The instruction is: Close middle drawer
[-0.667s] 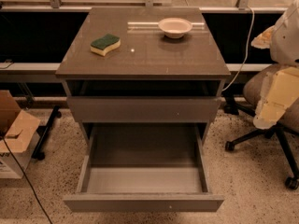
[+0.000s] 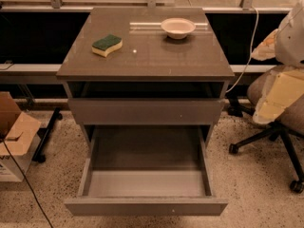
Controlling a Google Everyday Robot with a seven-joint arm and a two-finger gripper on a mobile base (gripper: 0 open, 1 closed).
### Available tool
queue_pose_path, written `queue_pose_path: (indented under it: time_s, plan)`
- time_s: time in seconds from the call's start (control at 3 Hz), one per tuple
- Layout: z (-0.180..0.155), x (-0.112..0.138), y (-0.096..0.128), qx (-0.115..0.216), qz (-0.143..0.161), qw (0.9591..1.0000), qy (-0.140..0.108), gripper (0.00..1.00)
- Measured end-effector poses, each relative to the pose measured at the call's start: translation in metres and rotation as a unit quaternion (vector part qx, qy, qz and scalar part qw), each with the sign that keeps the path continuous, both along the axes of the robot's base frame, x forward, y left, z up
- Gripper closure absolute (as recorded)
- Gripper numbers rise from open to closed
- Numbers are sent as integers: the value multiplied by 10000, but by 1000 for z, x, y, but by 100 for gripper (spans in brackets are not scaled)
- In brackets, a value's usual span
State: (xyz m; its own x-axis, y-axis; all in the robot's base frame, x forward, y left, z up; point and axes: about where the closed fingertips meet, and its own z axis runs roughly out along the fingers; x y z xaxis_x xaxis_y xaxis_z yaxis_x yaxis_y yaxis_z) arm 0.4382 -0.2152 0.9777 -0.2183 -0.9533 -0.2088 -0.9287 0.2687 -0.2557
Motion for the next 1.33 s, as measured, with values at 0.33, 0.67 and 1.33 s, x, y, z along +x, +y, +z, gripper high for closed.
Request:
queue_pose_path:
  time_s: [0.33,0.67,1.33]
  plan:
    - [-27,-5,8,44,125,9997,198,44]
    - [-74,-15,18,162,323,9983,452,67]
    - [-75,-20,12,24,223,9987,459,100]
